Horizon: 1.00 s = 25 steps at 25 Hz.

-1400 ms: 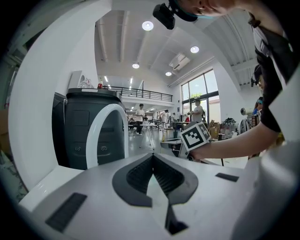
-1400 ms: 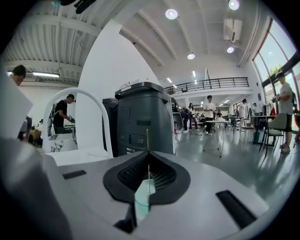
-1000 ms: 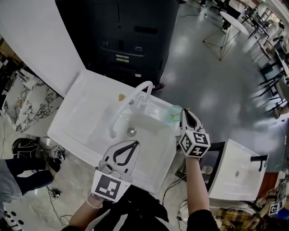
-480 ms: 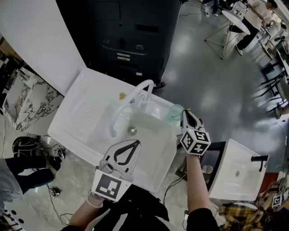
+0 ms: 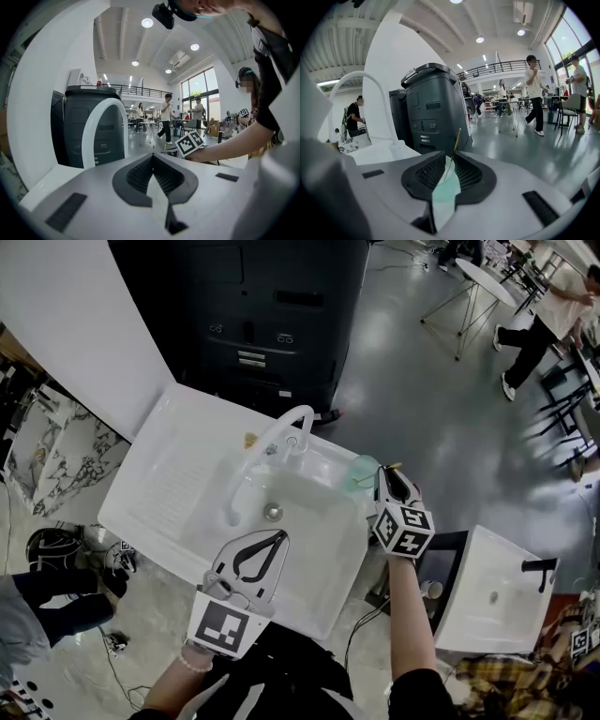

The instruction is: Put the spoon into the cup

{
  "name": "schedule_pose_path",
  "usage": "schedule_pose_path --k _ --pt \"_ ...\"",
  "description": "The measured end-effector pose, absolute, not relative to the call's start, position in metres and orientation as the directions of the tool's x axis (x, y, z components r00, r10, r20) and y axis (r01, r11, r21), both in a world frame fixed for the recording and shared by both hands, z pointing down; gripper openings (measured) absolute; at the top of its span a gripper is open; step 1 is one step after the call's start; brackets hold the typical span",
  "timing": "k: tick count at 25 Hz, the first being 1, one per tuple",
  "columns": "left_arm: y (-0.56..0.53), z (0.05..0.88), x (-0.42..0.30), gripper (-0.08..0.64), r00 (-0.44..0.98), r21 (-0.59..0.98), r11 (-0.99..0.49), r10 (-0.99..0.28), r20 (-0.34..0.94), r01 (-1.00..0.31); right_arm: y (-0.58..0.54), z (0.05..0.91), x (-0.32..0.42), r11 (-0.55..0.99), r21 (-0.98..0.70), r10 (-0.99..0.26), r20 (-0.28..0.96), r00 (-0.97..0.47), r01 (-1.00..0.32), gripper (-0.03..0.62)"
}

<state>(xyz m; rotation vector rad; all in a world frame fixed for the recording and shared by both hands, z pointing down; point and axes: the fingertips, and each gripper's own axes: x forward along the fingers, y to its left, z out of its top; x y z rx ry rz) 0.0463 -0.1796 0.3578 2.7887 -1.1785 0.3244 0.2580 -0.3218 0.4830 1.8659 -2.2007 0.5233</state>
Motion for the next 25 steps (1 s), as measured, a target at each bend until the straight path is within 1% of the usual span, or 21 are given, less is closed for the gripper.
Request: schedule_pose_path --k 5,8,10,18,25 --pt "-0.182 0.361 0.047 -0.002 0.684 0.017 -0.702 -0.688 0.243 -0.712 -0.324 0.487 0.261 0.118 -0.157 -0.902 0.396 -0.172 -0.98 0.086" --pt "-0.182 0.362 0.049 -0.002 0.69 0.028 -0.706 -0.682 0.245 -0.708 -0.322 0.488 0.262 0.107 -0.166 -0.901 0.401 -0.167 -0.98 0.092" --pt "-0.181 0.363 0.05 -0.002 0.694 0.033 -0.709 -0.677 0.246 -0.704 -0.322 0.488 0.262 0.101 -0.178 -0.902 0.4 -0.165 -0.979 0.111" --pt "-0.182 0.368 0.058 -0.002 0.716 0.033 -0.733 -0.652 0.249 -0.679 -0.309 0.49 0.265 0.074 -0.221 -0.908 0.387 -0.157 -0.973 0.115" --pt "-0.179 0.371 0.067 -0.002 0.743 0.032 -0.762 -0.621 0.251 -0.647 -0.285 0.488 0.264 0.065 -0.201 -0.911 0.387 -0.14 -0.977 0.114"
